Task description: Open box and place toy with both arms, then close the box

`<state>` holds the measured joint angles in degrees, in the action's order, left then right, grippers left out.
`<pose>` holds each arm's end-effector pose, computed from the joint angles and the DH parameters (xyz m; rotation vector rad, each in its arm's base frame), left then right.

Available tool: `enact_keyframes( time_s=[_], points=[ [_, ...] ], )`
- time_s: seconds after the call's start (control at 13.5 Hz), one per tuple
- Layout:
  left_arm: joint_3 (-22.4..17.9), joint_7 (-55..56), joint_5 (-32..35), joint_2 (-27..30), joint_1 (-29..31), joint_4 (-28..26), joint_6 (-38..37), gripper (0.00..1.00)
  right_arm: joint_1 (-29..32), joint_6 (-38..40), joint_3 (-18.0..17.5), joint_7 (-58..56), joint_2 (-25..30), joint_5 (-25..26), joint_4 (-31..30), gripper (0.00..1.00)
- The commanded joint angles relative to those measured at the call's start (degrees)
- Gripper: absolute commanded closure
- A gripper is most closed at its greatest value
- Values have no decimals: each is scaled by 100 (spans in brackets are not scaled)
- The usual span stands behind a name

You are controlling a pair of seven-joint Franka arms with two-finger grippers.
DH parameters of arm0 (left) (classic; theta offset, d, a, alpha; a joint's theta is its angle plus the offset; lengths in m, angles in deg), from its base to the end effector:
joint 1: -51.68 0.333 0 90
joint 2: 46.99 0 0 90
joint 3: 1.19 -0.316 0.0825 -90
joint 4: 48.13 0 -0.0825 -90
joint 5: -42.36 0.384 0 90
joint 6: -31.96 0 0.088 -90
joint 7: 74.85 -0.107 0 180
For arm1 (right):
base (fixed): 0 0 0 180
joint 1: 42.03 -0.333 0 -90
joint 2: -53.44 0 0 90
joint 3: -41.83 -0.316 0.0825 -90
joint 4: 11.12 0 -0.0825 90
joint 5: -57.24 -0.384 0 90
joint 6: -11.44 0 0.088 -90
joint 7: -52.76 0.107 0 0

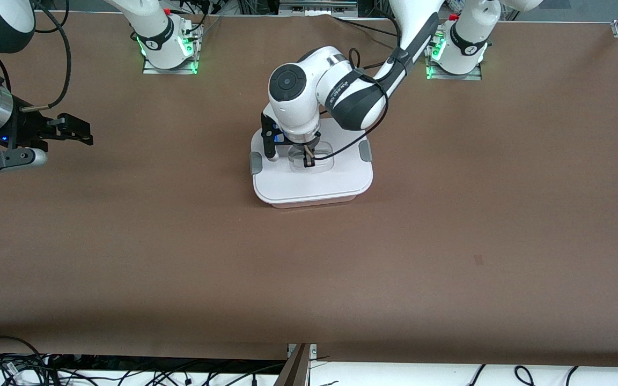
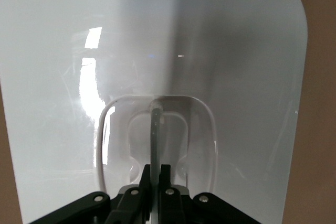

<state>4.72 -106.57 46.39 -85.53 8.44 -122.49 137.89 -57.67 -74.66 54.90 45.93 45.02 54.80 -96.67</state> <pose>0.4886 -0.5312 0.3401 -2.3680 2.0276 0.1821 0.5870 0.0405 0.5732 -3.1098 -0.2560 0.2080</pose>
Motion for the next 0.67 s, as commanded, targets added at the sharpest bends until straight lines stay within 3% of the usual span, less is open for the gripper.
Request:
enact_keyframes(
  time_s=[0.0,0.07,0.15,0.37,0.59],
  points=[
    [-46,42,194,-48,-53,9,-90,100,9,-73,-33,85,209,147,-216,0],
    [-38,103,168,-13,-53,61,-107,78,9,-56,-33,85,226,147,-216,0],
    [-55,95,107,31,-27,105,-142,1,9,-47,-33,85,261,147,-216,0],
    [-64,86,45,180,34,167,-178,0,9,-21,-24,85,305,156,-233,0],
    [-99,104,18,216,140,728,-616,0,183,-47,-103,85,332,156,-286,0]
  ],
)
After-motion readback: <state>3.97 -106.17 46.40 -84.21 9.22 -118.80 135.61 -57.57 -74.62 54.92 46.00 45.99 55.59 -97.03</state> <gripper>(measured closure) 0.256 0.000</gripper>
